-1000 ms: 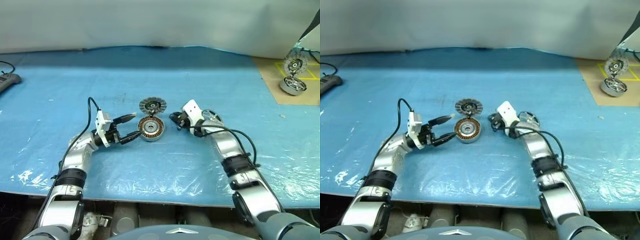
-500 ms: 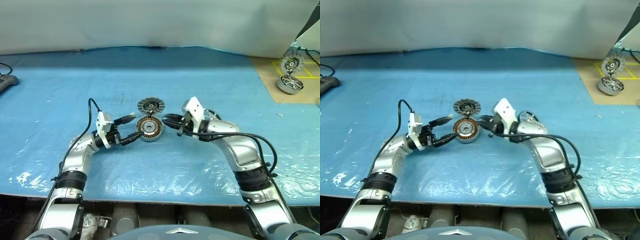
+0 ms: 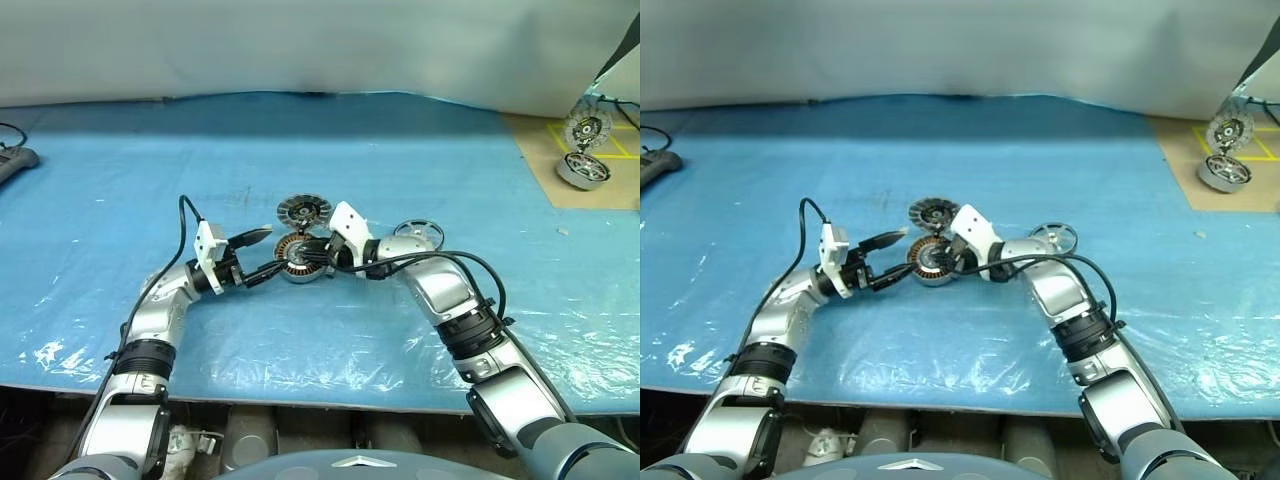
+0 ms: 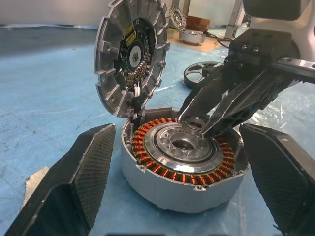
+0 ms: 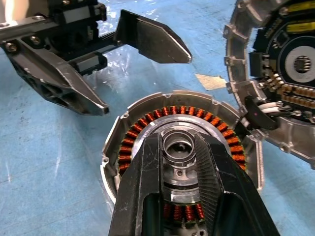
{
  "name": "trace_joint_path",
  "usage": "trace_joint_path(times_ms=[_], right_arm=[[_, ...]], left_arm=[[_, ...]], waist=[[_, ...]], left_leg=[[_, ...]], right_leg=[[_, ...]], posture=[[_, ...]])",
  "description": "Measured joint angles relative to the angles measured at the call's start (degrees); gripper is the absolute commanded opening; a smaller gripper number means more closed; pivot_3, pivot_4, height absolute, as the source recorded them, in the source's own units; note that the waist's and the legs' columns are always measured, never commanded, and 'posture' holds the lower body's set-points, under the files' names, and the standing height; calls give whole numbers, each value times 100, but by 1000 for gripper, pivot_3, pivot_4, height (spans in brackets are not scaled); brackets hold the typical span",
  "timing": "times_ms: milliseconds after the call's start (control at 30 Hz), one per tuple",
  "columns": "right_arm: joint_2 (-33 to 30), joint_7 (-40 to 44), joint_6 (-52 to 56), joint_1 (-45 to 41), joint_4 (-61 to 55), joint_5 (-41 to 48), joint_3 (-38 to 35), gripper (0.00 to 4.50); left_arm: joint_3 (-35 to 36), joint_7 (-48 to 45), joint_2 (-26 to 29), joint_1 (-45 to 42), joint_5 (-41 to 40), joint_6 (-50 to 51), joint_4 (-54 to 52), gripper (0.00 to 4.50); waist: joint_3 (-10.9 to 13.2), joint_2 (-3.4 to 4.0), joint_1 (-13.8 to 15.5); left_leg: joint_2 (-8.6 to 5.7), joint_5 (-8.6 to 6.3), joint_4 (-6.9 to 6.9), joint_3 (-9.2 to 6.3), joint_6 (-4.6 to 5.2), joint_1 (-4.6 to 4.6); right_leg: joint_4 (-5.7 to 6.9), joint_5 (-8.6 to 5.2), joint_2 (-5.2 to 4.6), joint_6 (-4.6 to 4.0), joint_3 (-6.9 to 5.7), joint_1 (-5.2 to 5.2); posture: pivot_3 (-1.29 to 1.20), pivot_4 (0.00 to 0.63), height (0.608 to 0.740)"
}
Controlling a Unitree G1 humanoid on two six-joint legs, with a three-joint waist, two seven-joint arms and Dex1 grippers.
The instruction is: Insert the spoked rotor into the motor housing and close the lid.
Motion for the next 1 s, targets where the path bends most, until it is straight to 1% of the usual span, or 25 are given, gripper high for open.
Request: trace_joint_path(times_ms=[200, 433, 1000], right_arm=[[152, -77, -182, -185, 368, -131, 2, 541], [115, 9, -279, -199, 539, -266, 67, 541], [202, 10, -464, -198, 676, -372, 80, 541]], left_arm=[[-4, 24, -37, -132, 125, -174, 324, 4333], [10, 34, -46, -302, 153, -302, 657, 4333], [-4, -79, -47, -253, 204, -412, 695, 4333]], waist=[[0, 0, -1], [0, 0, 3], [-1, -1, 2]], left_leg=[[0, 0, 3, 0, 0, 0], [0, 0, 5, -1, 0, 0], [2, 0, 10, -1, 1, 6]], right_leg=[[3, 0, 0, 0, 0, 1], [5, 0, 0, 0, -1, 1], [9, 0, 0, -1, 0, 7]], posture=[[0, 150, 740], [0, 150, 740], [0, 150, 740]])
